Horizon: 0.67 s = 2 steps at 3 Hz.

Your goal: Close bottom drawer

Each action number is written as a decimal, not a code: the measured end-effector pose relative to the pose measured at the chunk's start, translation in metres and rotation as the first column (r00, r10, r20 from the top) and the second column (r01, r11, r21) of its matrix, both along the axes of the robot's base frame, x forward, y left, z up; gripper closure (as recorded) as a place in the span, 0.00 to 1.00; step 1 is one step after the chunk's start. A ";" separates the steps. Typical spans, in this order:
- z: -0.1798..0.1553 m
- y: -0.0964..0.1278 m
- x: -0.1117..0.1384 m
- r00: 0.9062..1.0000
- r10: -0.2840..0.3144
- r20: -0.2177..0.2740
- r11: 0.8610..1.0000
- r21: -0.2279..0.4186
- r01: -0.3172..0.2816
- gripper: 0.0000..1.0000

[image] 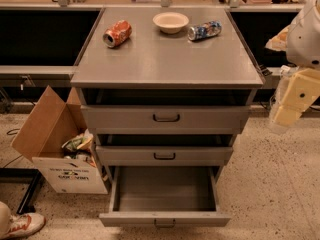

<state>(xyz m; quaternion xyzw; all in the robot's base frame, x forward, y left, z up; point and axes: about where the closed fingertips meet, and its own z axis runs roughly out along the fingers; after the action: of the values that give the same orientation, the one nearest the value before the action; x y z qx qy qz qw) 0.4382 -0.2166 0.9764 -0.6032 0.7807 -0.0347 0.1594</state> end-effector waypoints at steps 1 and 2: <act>-0.005 -0.002 0.000 1.000 0.001 0.003 1.000 -0.003 -0.001 0.00; -0.038 -0.012 0.000 1.000 0.018 0.000 0.999 -0.026 -0.018 0.00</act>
Offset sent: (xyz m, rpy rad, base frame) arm -0.0001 -0.0273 -0.0862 -0.0562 0.0190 0.0393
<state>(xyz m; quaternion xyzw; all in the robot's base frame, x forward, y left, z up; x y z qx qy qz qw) 0.4380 -0.2289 0.9382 -0.6122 0.7748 -0.0436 0.1519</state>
